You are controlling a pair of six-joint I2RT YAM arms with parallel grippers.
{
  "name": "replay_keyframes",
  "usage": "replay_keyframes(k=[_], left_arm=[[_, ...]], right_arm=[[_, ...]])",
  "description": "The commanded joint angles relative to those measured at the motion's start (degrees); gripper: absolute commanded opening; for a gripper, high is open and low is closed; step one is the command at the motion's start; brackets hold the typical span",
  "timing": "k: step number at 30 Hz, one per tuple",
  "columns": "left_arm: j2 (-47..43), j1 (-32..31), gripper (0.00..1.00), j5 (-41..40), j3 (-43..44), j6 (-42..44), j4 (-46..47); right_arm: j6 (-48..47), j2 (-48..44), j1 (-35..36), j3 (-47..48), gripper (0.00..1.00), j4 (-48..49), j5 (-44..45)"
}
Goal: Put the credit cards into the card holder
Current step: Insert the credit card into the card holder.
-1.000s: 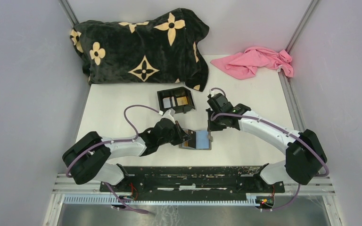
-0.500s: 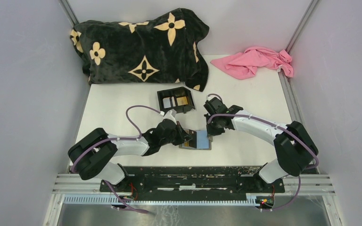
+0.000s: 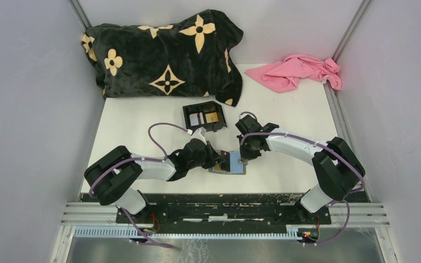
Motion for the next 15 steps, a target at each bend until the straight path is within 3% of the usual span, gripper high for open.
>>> replay_keyframes(k=[1,15], left_arm=[[1.1,-0.3,0.03,-2.0,0.0,4.3,4.2],[4.0,-0.3,0.03,-2.9,-1.3,5.7,6.7]], right_arm=[[-0.6,0.9,0.3,-0.2,0.01,0.2,1.2],[-1.7,0.8,0.3,0.1,0.01,-2.3,4.0]])
